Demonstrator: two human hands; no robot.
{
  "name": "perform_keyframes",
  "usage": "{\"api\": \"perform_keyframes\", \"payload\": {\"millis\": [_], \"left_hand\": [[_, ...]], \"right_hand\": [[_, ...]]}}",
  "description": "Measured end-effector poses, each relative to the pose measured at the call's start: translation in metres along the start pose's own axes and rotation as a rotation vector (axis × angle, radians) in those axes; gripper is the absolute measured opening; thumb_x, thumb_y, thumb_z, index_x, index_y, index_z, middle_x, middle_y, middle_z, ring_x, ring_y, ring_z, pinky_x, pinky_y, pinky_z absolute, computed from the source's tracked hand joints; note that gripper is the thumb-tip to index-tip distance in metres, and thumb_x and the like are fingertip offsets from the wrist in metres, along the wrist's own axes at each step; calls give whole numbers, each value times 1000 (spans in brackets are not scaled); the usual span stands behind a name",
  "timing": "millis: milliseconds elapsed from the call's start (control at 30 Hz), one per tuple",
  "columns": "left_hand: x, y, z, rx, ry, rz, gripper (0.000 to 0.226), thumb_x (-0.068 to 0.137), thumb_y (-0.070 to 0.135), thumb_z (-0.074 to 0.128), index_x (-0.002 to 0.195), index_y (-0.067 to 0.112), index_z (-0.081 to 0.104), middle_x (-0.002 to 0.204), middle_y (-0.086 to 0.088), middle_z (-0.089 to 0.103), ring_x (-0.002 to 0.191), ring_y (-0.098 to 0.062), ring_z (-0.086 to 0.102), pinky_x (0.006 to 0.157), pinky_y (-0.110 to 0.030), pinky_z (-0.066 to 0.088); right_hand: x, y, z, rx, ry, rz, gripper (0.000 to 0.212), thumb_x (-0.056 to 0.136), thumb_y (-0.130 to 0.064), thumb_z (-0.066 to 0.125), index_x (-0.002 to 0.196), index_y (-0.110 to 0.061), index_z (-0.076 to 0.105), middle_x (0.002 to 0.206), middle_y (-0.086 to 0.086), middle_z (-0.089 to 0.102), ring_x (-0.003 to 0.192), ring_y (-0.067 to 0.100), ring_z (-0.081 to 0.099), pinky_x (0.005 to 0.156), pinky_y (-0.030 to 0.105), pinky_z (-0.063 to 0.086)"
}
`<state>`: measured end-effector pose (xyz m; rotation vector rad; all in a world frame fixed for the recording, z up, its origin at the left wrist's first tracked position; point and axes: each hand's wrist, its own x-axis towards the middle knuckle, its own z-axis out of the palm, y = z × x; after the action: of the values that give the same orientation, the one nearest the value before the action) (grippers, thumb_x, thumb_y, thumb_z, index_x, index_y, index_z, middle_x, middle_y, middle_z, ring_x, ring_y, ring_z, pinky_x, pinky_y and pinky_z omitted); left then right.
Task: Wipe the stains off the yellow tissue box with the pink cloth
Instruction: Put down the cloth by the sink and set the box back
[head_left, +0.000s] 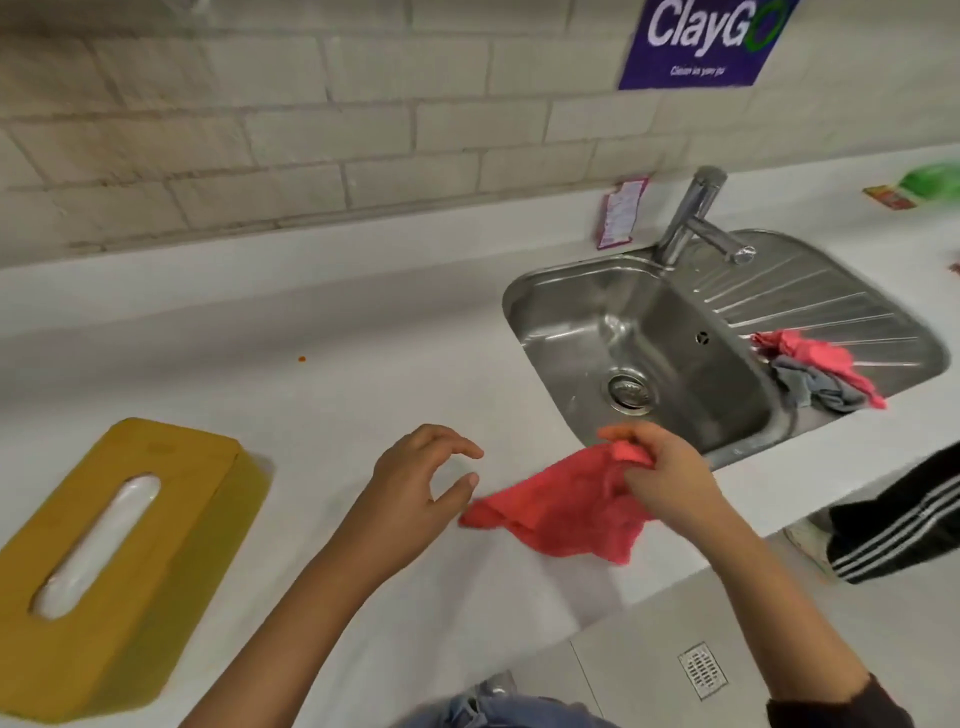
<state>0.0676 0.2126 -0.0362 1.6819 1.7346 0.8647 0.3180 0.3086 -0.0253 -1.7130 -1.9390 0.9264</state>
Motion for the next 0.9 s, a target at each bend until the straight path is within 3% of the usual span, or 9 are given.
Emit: {"api": "perform_keyframes", "payload": {"millis": [100, 133, 200, 267, 433, 500, 600, 700, 900], "left_hand": [[20, 17, 32, -40, -34, -25, 16, 87, 30, 58, 100, 39, 60, 107, 24, 57, 108, 3, 52, 88, -6, 38], [23, 21, 36, -67, -37, -41, 17, 87, 28, 59, 99, 40, 60, 106, 24, 58, 107, 4, 53, 82, 0, 37], [28, 25, 47, -102, -37, -66, 21, 86, 24, 59, 96, 43, 59, 105, 24, 59, 107, 7, 52, 76, 6, 35], [30, 26, 54, -109, -36, -81, 25, 86, 22, 59, 94, 45, 58, 104, 23, 60, 106, 9, 52, 76, 6, 35], [19, 17, 53, -109, -13, -124, 19, 87, 24, 60, 94, 42, 61, 100, 24, 62, 103, 9, 54, 79, 3, 37], [10, 10, 45, -93, 8, -150, 17, 87, 26, 60, 94, 42, 61, 100, 24, 63, 102, 8, 55, 81, 2, 37], [-7, 1, 28, -73, 61, -180, 16, 87, 27, 59, 95, 41, 61, 101, 23, 64, 101, 9, 55, 81, 3, 37], [-32, -7, -1, -57, 154, -181, 16, 87, 27, 58, 96, 40, 62, 101, 23, 64, 103, 9, 55, 83, 3, 37], [-104, -37, -79, 36, 400, -201, 23, 87, 23, 61, 91, 45, 61, 108, 29, 57, 104, 8, 54, 85, -1, 37]], "right_hand": [[1, 22, 11, -247, 32, -223, 59, 69, 7, 52, 121, -21, 58, 128, 0, 58, 107, 23, 47, 86, 24, 32], [-3, 24, 21, -234, -34, -277, 65, 67, 4, 56, 128, -18, 52, 139, 5, 49, 119, 25, 45, 92, 24, 31], [-15, 30, 40, -135, -177, -324, 75, 73, -8, 62, 141, -20, 35, 154, 8, 27, 142, 19, 23, 111, 31, 26], [-23, 40, 53, -127, -168, -390, 70, 84, -18, 60, 145, -23, 27, 158, 4, 17, 144, 10, 5, 116, 31, 15], [-22, 63, 67, -474, -168, -384, 53, 101, -32, 31, 150, -26, 12, 160, -3, 5, 144, 22, -16, 113, 43, -19], [-20, 62, 75, -594, -214, -304, 53, 102, -37, 23, 150, -27, 4, 161, 0, 1, 145, 27, -17, 111, 49, -21], [-17, 44, 83, -647, -235, -235, 54, 99, -37, 28, 150, -26, 11, 161, 8, 4, 146, 34, -7, 112, 58, -13], [-20, 17, 97, -587, -196, -308, 51, 96, -34, 38, 145, -31, 25, 161, 5, 6, 147, 32, -5, 111, 57, -14], [-37, -64, 151, -417, -280, -526, 49, 96, -32, 45, 143, -29, 32, 159, -3, 16, 148, 23, 2, 113, 55, -11]]}}
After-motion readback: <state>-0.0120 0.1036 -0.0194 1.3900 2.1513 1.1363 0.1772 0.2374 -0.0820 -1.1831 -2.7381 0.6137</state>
